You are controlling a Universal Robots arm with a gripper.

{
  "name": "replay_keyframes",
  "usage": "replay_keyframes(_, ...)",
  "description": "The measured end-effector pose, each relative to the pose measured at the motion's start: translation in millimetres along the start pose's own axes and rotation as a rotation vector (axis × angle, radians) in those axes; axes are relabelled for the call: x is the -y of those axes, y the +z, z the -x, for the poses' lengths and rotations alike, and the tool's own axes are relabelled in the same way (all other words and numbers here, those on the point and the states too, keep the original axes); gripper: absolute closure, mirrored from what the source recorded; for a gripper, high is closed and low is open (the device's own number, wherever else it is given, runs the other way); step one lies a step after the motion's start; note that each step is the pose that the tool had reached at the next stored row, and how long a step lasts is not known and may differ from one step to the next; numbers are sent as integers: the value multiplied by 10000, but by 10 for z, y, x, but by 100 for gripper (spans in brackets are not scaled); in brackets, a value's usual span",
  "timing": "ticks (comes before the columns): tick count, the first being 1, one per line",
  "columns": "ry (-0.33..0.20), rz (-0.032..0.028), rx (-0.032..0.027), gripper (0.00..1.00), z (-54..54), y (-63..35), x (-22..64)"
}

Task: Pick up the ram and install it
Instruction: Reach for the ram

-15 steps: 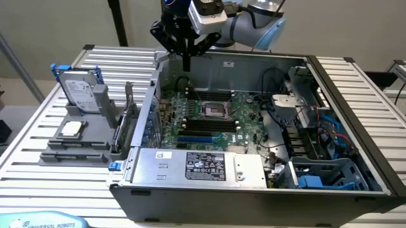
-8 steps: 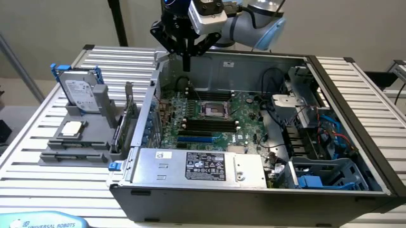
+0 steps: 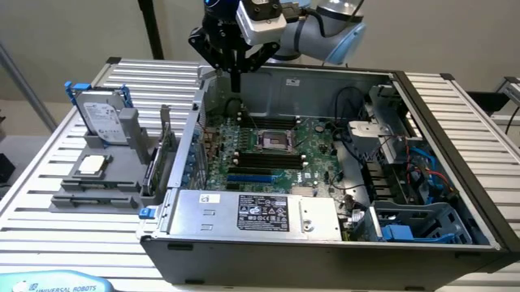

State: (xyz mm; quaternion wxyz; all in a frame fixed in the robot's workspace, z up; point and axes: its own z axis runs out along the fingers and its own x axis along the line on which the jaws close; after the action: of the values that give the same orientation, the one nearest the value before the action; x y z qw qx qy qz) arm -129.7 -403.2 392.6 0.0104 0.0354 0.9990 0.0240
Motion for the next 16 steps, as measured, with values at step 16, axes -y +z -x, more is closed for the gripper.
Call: replay_keyframes(16, 0, -1, 1, 89, -673, -8, 276)
